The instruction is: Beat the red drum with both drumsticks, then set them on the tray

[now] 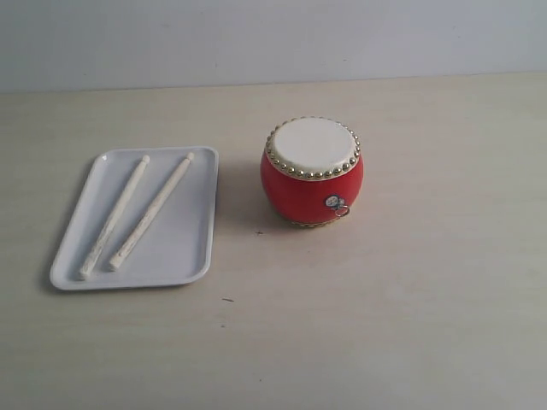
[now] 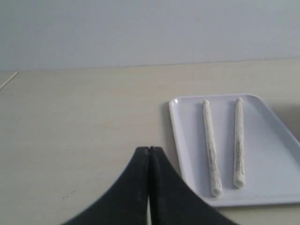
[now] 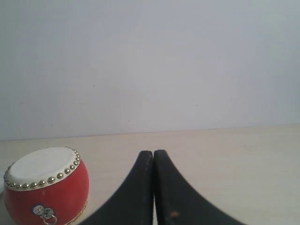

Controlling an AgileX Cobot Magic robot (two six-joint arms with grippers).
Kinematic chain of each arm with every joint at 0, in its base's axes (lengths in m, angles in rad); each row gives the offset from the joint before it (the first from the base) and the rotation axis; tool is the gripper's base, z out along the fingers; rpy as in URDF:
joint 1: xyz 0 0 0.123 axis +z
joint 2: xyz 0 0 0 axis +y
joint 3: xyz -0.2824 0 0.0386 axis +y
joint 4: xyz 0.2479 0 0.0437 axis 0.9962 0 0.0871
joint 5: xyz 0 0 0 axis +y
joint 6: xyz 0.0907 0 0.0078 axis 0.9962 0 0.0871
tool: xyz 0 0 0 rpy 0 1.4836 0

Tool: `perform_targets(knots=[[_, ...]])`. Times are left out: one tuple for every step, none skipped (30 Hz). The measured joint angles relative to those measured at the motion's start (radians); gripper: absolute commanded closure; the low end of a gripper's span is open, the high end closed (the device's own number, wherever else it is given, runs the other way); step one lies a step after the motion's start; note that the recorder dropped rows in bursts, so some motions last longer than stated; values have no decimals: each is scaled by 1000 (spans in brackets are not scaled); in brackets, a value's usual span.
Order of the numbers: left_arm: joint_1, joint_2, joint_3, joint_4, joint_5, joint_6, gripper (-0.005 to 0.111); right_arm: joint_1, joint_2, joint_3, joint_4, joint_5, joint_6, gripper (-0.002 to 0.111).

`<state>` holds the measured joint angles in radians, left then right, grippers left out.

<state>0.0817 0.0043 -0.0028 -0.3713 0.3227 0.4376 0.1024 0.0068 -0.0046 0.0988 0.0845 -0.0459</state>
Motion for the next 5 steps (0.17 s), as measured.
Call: perform_targets(knots=[[0,0,0,0,0,0,107,0,0,0,0,0,0,108],[0,0,0,0,0,0,107,0,0,0,0,0,0,108],[0,0,0,0,0,0,107,0,0,0,0,0,0,108],[0,0,0,0,0,0,107,0,0,0,0,0,0,108],[0,0,0,0,0,0,107,0,0,0,0,0,0,108]])
